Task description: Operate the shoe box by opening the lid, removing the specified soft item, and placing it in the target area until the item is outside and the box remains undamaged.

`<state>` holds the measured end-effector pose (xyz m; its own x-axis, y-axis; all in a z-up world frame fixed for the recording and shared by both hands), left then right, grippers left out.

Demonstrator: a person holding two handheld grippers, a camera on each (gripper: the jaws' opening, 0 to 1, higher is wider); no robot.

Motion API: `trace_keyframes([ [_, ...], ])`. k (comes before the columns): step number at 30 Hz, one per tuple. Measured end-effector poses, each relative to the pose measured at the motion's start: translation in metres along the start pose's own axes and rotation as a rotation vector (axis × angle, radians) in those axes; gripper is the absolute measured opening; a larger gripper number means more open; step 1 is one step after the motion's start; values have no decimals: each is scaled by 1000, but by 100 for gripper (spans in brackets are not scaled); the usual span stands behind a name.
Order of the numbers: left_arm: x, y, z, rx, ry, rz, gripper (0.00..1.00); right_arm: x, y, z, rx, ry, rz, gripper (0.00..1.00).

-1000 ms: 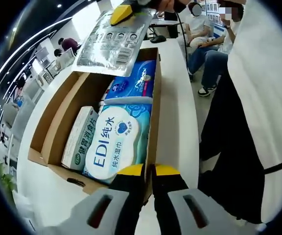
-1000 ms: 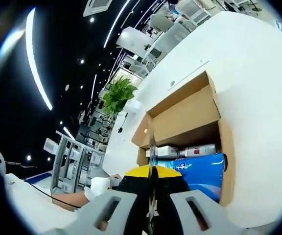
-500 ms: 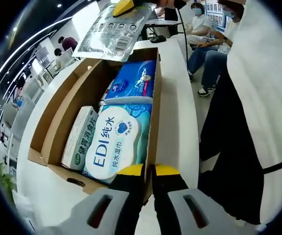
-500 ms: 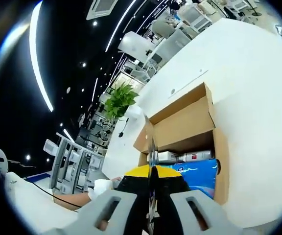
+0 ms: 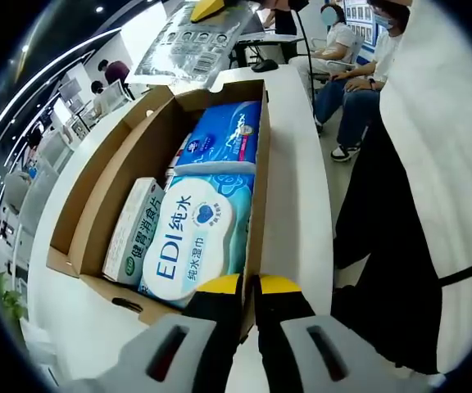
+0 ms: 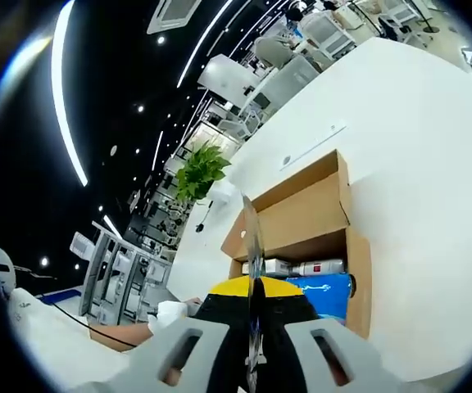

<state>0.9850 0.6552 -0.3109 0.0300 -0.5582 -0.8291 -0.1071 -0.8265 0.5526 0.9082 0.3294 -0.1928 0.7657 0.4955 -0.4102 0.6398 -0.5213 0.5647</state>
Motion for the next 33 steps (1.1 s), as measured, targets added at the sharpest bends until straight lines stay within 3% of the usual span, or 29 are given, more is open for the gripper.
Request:
trace_keyframes([
  [9, 0, 0, 1, -6, 6, 0, 6, -16, 6, 8, 20, 6, 12, 0],
  [22, 0, 0, 1, -2, 4, 1, 6, -54, 19, 26, 43, -43, 92, 0],
  [33, 0, -1, 0, 1, 2, 3, 6, -68, 21, 30, 34, -68, 92, 0],
])
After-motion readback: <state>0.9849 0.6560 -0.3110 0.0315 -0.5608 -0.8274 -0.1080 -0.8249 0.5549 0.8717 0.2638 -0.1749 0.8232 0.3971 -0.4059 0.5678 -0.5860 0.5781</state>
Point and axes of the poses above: the point that each gripper's makers call its tool centre point, and the gripper's own axes: x roughly forward along the fingers, z roughly to its right, y roughly out of its top, the point moved 9 cm from there along -x, roughly backward along the fingers, and after that the axes turned 8 degrees about -x, right-handed, at the moved point
